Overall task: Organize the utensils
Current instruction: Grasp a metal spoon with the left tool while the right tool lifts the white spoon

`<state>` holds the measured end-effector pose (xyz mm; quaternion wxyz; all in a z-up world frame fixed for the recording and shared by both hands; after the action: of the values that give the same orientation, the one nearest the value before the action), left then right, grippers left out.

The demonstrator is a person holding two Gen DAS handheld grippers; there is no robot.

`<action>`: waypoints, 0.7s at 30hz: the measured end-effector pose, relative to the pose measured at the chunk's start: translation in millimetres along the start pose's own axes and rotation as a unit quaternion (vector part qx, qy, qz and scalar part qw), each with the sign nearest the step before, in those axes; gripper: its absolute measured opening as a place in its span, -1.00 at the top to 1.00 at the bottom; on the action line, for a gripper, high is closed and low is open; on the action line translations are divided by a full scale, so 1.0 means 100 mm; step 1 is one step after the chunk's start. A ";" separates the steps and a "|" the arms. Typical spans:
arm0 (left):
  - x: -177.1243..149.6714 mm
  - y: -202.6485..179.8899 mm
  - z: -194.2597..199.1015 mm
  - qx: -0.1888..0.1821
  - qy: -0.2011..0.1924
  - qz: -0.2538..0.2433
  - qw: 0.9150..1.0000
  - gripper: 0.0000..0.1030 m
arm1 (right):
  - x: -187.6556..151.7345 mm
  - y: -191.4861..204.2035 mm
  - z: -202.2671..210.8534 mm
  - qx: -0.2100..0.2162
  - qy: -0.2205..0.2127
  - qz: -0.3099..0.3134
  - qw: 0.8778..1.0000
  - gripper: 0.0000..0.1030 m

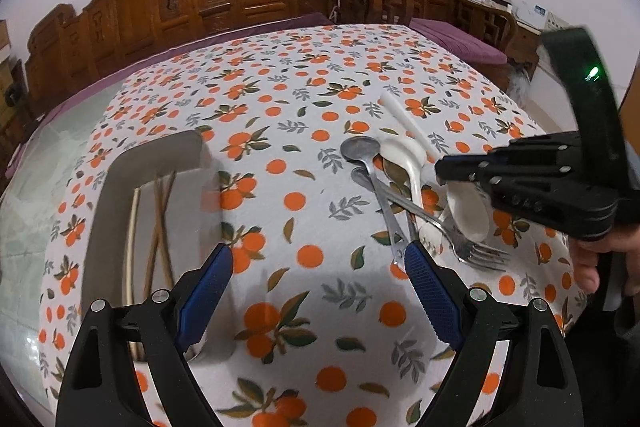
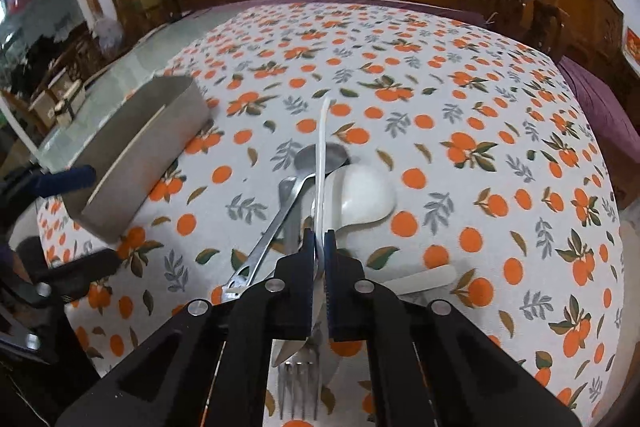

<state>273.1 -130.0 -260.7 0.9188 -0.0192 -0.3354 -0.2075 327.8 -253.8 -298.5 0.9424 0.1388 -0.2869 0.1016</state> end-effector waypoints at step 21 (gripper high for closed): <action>0.24 -0.38 -0.90 -0.061 0.062 -0.008 0.996 0.30 | 0.10 -0.39 0.03 -0.019 -0.018 -0.041 0.999 0.88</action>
<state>329.6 -189.5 -318.9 0.9332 -0.0596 -0.2646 -0.2359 344.4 -290.7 -298.4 0.9430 0.1342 -0.2996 0.0547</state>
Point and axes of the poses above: each gripper's, at about its wrist camera, not at the fingertips, and z roughly against the way its jaws point, y to its left, x to its top, the point moved 10 cm from there along -z, roughly the way its jaws point, and after that the axes turned 8 degrees about -z, right-handed, at the moved point
